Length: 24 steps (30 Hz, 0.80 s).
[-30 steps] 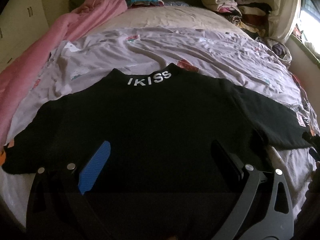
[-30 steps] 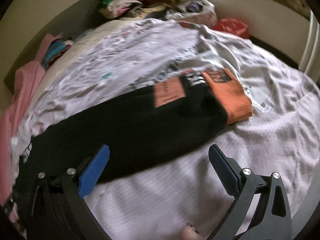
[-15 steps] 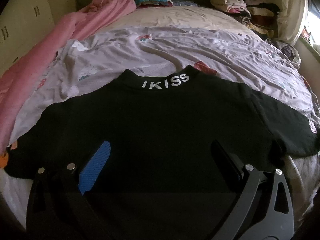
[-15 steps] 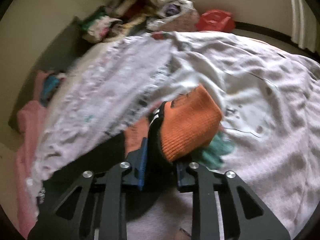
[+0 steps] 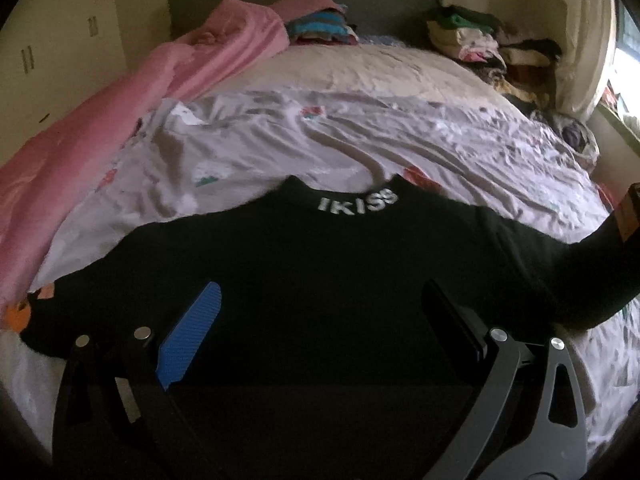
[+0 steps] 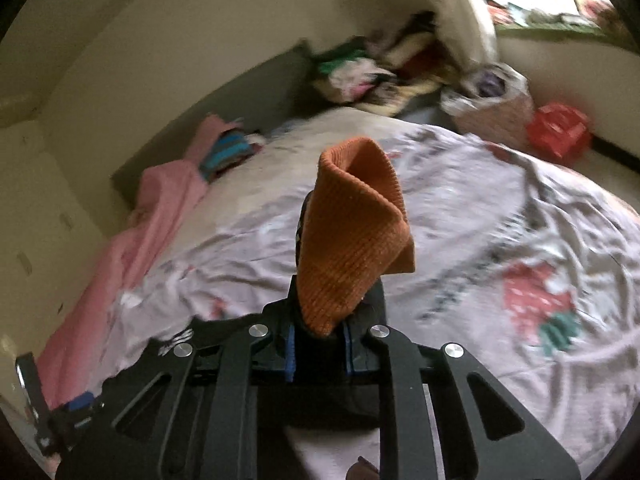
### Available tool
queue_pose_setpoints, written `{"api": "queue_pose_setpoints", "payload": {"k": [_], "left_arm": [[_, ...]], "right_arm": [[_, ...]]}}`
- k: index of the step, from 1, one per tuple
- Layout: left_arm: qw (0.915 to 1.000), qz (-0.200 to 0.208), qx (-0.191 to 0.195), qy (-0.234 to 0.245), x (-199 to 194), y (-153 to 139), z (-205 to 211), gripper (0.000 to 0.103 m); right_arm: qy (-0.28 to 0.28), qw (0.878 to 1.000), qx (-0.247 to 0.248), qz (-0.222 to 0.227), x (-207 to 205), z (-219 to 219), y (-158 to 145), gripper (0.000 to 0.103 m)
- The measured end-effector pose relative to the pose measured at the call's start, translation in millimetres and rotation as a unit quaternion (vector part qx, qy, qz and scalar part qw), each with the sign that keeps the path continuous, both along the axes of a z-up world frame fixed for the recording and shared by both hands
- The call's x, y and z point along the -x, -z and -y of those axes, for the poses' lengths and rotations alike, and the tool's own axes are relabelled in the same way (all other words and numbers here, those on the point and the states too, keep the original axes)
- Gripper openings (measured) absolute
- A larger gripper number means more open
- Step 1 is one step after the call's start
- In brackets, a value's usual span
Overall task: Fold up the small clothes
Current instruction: 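Lift the sleeve with the right tool, fold it across the shirt front, open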
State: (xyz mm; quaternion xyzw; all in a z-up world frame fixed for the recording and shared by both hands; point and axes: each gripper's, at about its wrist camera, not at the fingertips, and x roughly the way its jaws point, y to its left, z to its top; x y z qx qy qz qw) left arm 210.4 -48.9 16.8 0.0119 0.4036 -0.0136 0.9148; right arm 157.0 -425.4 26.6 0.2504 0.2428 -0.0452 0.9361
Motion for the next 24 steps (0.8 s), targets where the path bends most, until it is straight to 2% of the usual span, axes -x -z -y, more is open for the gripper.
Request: {"api": "queue_pose_setpoints", "payload": {"k": [5,11,15,17,19,22,24], "left_arm": [[0.9996,0.006,0.021,-0.018,4.1,-3.5,-25.1,0.094],[0.9974,0.007,0.057,-0.044,6.7,-1.2,-58.2,0.094],[0.9923,-0.001,0.112,-0.051,3.8,5.1,-84.7,0.094],[0.9858,-0.003,0.162,-0.043,3.9,9.4,-98.2,0.094],[0.9806,-0.006,0.191,-0.044,2.8,13.2,-109.1,0.094],[0.9786,-0.009,0.199,-0.051,0.0,16.1,-118.9,0.094],[0.9744,-0.011,0.219,-0.050,-2.1,19.1,-126.6,0.094]], "right_arm": [[-0.051,0.999,0.015,0.005,-15.3,-50.7,-14.8,0.015],[-0.105,0.994,0.024,-0.004,-29.6,-114.2,-14.1,0.015],[-0.131,0.990,0.043,-0.013,-36.1,-150.2,-9.6,0.015],[-0.143,0.988,0.054,-0.019,-40.1,-166.9,-7.2,0.015],[-0.149,0.986,0.064,-0.024,-42.4,-182.0,-3.3,0.015],[-0.158,0.984,0.072,-0.032,-48.4,-197.9,2.9,0.016],[-0.167,0.982,0.075,-0.037,-52.3,-208.3,9.6,0.016]]}}
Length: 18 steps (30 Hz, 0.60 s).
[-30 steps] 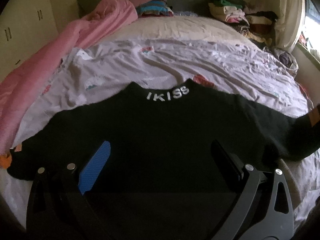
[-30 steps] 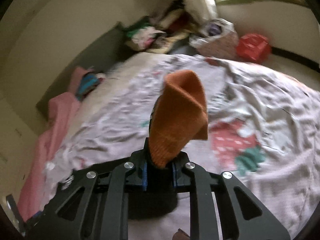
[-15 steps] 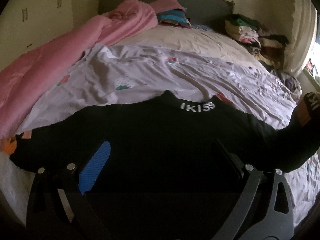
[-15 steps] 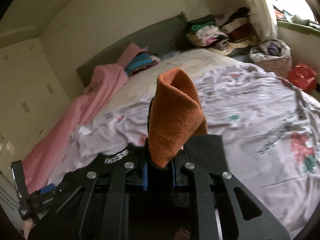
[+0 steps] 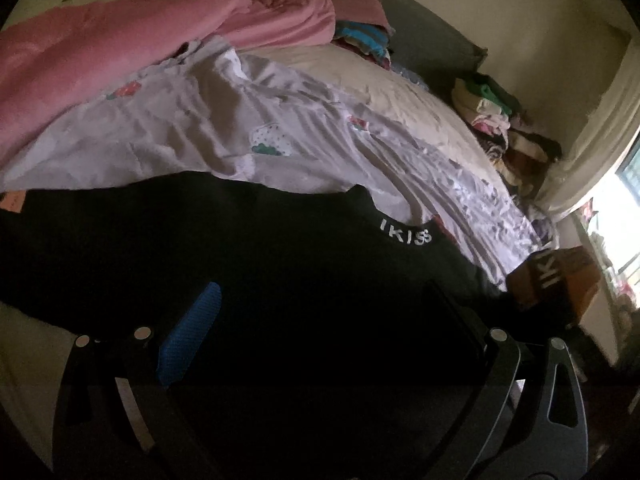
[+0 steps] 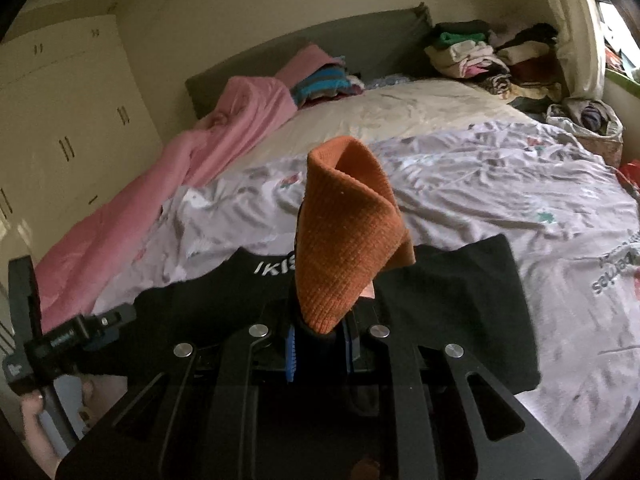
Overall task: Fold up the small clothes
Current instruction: 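Lift the sleeve with the right tool, fold it across the shirt front, open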
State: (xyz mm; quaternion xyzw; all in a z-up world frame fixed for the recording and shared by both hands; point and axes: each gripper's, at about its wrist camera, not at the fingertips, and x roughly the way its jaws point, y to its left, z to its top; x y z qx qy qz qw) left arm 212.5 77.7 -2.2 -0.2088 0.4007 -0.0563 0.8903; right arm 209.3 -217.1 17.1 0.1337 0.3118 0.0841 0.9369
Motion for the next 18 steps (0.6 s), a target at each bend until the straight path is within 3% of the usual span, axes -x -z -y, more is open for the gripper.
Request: {"api": "queue_pose_setpoints", "payload": {"k": [10,15,16,17,18], "left_arm": [[0.9969,-0.003,0.071,0.034,-1.7,15.8,-12.9,0.094],[0.9908,-0.017,0.119,0.062,-3.6,32.6,-9.3,0.094],[0.9893,-0.020,0.128,0.067,-4.4,35.5,-8.3,0.094],[0.9885,-0.021,0.133,0.069,-4.8,37.0,-8.2,0.094],[0.9876,-0.021,0.139,0.071,-5.2,38.1,-8.3,0.094]], "right_arm": [[-0.040,0.998,0.023,-0.032,-18.1,-53.4,30.6,0.021],[-0.072,0.996,0.018,-0.042,-15.6,-76.9,43.7,0.041],[-0.083,0.995,0.014,-0.045,-12.9,-81.5,44.9,0.053],[-0.088,0.995,0.011,-0.046,-10.3,-83.6,44.7,0.058],[-0.095,0.994,0.005,-0.045,-5.7,-84.3,44.3,0.058]]}}
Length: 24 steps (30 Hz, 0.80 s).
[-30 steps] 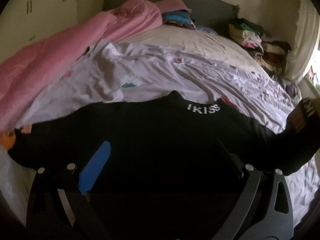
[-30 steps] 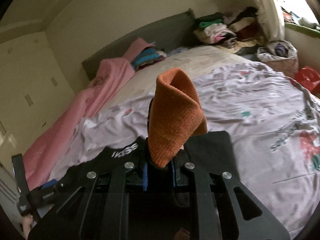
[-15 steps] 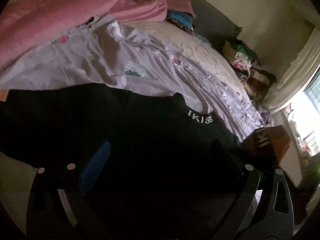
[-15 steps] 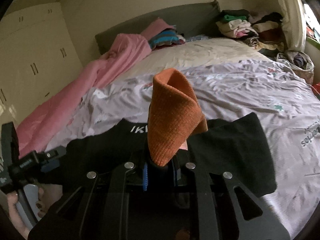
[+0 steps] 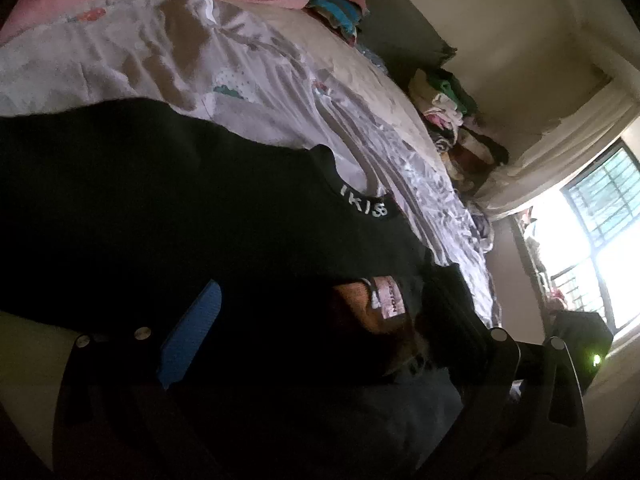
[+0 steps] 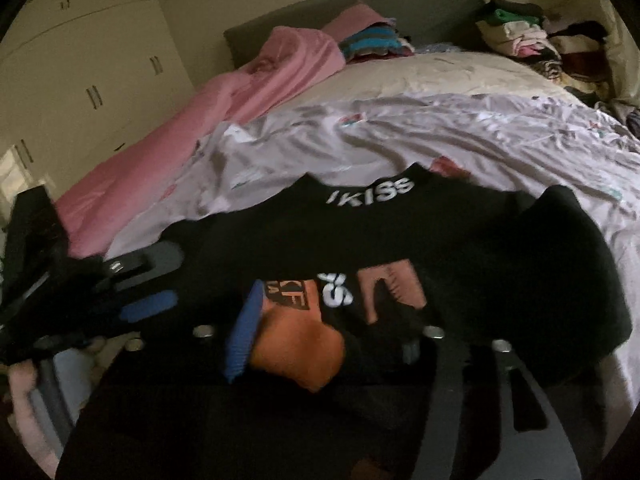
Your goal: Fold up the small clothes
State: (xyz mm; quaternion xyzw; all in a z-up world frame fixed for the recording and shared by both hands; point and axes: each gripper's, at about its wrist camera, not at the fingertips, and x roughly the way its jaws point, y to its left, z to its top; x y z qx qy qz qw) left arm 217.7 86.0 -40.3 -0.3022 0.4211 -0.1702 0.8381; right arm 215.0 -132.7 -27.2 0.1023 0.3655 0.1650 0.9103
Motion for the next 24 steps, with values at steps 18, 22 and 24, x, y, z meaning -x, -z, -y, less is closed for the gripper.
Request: {"api": "queue_pose_setpoints", "payload": {"k": [18,22,24], "left_arm": [[0.9916,-0.046,-0.102,0.065,-24.4,28.0,84.6,0.033],[0.9906,-0.019,-0.106,0.085,-25.2,21.2,89.3,0.009],[0.9894,0.011,-0.115,0.088,-22.0,6.9,90.3,0.007]], "right_arm": [[0.102,0.995,0.001,0.022,58.9,108.6,-22.7,0.069],[0.124,0.992,0.000,0.017,64.0,126.5,-20.1,0.070],[0.133,0.991,0.002,0.012,65.8,133.0,-18.5,0.070]]}}
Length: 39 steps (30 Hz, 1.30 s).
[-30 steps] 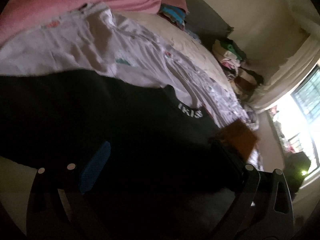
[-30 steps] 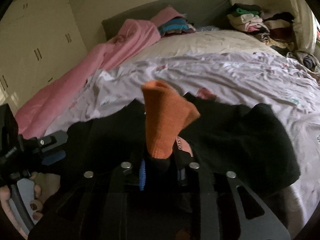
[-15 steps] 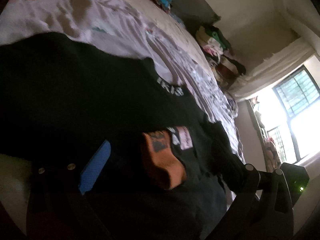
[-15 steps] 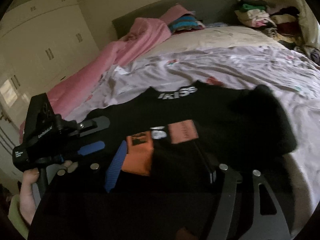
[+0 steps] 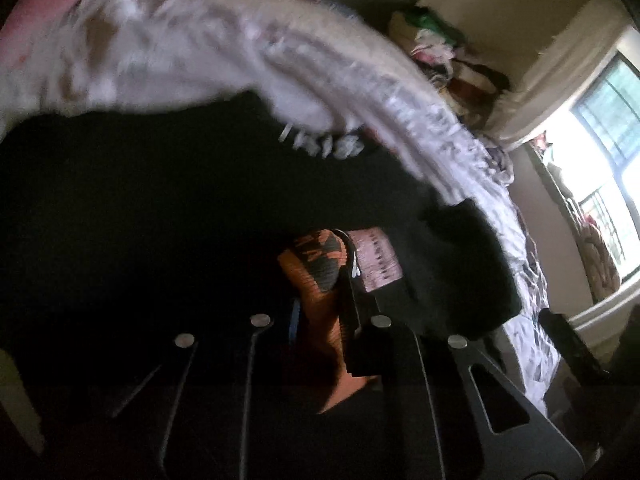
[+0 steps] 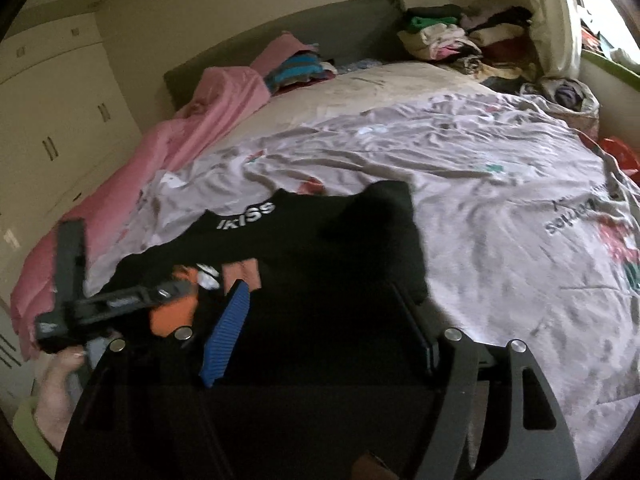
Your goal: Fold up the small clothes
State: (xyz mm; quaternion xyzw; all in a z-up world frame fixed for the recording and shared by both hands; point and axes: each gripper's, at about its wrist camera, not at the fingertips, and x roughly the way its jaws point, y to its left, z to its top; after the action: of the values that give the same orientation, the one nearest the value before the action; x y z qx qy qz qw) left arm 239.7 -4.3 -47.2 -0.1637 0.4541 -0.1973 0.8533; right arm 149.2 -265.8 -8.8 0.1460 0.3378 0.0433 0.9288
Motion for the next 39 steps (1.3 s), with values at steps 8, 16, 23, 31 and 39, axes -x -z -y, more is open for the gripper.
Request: {"api": "queue_pose_setpoints", "payload": {"k": [8,16,23,31,39], "left_arm": [[0.9950,0.099,-0.010,0.007,21.5,-76.0,-14.3,0.006],[0.9988,0.032,-0.015,-0.033,17.0,-39.1,-58.4,0.007],[0.9961,0.013,-0.054,-0.068,17.5,-17.5,-75.4,0.010],[0.9969,0.016,-0.062,-0.046,23.0,-18.9,-70.4,0.018],[0.9966,-0.044,-0.058,-0.039,21.9,15.5,-76.1,0.036]], "right_arm": [[-0.002,1.000,0.011,0.003,-0.5,-5.8,-2.8,0.070],[-0.015,0.999,0.033,-0.013,-16.0,-29.7,5.0,0.073],[-0.028,0.997,0.065,-0.033,-36.3,-49.2,17.1,0.073],[-0.043,0.991,0.094,-0.083,-66.0,-61.8,40.7,0.074],[-0.022,0.987,0.092,-0.126,-71.6,-53.5,64.5,0.074]]}}
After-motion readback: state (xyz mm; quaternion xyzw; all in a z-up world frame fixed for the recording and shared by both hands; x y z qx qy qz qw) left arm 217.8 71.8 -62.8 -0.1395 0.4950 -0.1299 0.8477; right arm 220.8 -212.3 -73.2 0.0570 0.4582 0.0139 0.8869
